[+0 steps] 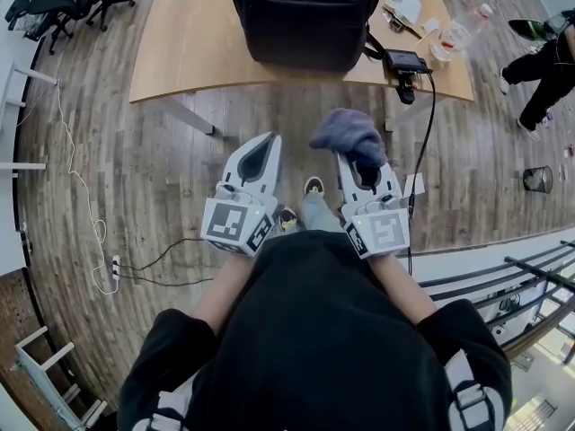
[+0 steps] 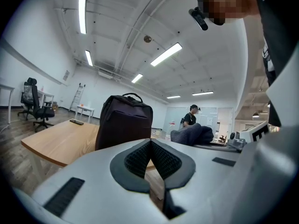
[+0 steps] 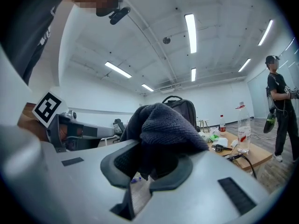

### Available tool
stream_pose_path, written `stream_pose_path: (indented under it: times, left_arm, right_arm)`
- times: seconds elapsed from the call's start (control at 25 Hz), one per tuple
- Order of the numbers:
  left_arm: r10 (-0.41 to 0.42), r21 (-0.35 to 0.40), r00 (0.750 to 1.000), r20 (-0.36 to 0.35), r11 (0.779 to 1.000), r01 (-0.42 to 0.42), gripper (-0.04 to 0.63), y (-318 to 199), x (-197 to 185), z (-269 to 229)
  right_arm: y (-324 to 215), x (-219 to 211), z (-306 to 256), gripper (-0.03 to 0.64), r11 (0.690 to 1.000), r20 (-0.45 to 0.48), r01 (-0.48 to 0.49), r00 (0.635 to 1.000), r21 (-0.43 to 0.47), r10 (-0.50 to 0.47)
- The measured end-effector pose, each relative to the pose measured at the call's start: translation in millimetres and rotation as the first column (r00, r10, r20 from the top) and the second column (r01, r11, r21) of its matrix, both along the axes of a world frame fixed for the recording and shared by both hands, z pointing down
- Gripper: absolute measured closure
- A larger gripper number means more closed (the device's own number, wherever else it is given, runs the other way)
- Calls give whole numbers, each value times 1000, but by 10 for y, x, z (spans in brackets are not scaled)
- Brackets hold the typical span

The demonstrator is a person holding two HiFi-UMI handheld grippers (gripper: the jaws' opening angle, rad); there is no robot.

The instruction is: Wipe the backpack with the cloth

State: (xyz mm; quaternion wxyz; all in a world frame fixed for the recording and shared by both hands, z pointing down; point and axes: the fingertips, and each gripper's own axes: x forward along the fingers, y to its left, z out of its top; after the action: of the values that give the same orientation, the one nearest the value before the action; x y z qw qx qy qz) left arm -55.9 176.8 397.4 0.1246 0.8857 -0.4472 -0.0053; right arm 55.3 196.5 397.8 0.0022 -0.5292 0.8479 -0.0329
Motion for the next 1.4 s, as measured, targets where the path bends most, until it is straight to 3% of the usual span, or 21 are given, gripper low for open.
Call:
stream_pose_path:
  times: [0.6,1.4]
  left_arm:
    - [-43,-5,996,74,999,44,580,-834,461,40]
    - [-26,-14,995,96,1000,27,580,-1088,557,25]
  right_arm:
    - [-766,365,162,563,995,66,93,994,-31,-91]
    - [-1016,437,162,563,997,83,72,994,-34,-69]
